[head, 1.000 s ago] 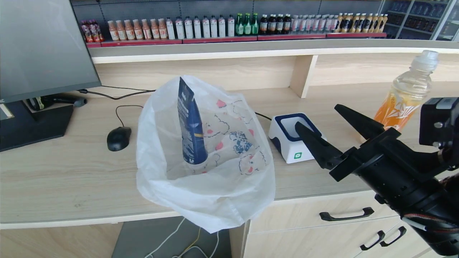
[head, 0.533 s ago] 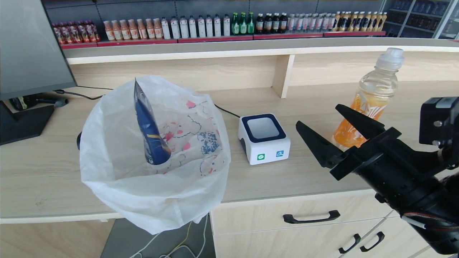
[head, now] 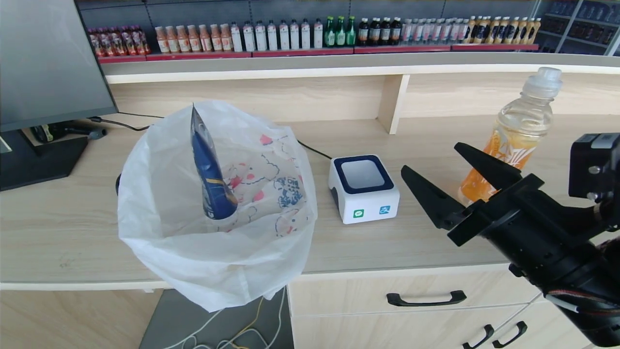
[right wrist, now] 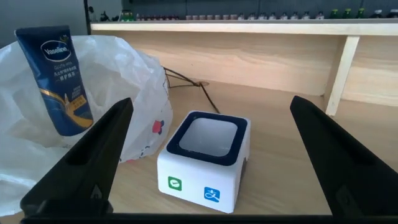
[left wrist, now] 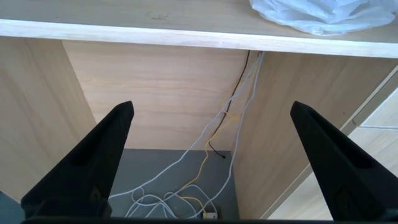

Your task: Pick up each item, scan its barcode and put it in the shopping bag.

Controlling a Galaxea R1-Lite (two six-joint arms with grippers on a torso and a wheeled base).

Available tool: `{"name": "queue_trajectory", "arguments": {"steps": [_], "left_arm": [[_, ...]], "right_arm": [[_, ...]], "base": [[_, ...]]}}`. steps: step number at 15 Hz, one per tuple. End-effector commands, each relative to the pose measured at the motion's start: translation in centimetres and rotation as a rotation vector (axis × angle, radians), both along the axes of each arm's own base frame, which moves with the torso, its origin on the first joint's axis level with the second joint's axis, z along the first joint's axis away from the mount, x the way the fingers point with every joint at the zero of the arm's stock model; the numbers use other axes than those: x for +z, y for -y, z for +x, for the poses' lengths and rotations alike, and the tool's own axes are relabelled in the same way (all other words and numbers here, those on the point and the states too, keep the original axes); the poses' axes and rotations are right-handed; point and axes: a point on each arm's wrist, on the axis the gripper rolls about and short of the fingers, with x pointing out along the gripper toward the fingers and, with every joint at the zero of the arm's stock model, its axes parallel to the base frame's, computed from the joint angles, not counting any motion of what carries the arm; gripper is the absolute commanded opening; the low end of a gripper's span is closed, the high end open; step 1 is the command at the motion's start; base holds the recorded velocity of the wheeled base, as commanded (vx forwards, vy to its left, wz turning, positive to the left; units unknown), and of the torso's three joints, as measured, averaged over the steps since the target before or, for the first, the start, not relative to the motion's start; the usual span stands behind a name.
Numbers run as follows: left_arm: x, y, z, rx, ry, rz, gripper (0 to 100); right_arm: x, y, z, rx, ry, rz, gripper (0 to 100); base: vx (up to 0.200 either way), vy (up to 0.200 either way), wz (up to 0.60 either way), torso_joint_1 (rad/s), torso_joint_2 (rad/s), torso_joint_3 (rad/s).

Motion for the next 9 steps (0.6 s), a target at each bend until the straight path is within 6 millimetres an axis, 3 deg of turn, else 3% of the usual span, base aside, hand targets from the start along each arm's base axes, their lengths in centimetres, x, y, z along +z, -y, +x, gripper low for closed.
{"name": "queue_trajectory", "arguments": {"steps": [1, 3, 9], "left_arm": [[0.0, 0.0, 0.0, -0.002, 0.0, -0.001, 100], [0.0, 0.0, 0.0, -0.002, 0.0, -0.003, 100], [0.0, 0.0, 0.0, -0.002, 0.0, 0.002, 100]], "right_arm": [[0.12, 0.14, -0.18, -0.001, 0.005, 0.004, 100], [0.15, 0.25, -0.31, -0.001, 0.006, 0.004, 100], [0.05, 0.27, -0.35, 0.001, 0.003, 0.001, 100]], "base": [[-0.2, 0.0, 0.0, 0.002, 0.0, 0.002], [-0.2, 0.0, 0.0, 0.012, 0.0, 0.005], [0.0, 0.0, 0.0, 0.0, 0.0, 0.0]]}}
